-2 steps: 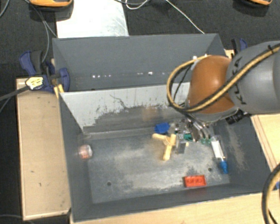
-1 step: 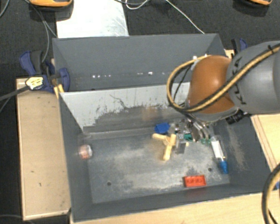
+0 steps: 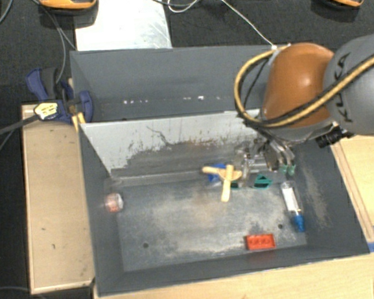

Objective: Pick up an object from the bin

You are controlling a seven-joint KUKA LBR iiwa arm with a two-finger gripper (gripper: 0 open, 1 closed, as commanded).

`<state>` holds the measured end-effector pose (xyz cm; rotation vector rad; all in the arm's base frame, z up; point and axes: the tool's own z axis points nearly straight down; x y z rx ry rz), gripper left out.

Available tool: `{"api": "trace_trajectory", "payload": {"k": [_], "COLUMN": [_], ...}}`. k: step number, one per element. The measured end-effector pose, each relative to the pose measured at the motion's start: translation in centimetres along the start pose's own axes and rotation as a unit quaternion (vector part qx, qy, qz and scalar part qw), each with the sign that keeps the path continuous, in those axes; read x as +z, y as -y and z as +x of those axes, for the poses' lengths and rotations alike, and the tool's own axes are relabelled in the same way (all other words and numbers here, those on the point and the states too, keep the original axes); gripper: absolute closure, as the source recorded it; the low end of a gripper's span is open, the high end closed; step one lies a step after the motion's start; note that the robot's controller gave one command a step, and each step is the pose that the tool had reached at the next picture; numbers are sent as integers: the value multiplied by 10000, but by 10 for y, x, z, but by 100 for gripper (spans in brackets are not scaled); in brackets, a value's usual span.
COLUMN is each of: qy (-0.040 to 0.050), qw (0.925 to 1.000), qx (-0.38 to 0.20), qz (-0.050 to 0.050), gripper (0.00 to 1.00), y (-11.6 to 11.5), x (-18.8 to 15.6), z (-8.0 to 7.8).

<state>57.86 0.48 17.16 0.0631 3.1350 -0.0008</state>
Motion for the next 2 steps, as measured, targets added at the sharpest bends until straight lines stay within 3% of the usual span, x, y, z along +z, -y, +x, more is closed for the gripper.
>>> {"api": "trace_trajectory", "payload": {"k": [1, 2], "qy": [21, 22], "qw": [10000, 9993], "qx": [32, -373], "qz": [-1, 1], "gripper": [100, 100], "y": [0, 15], "x": [-15, -44], "z": [0, -8]}}
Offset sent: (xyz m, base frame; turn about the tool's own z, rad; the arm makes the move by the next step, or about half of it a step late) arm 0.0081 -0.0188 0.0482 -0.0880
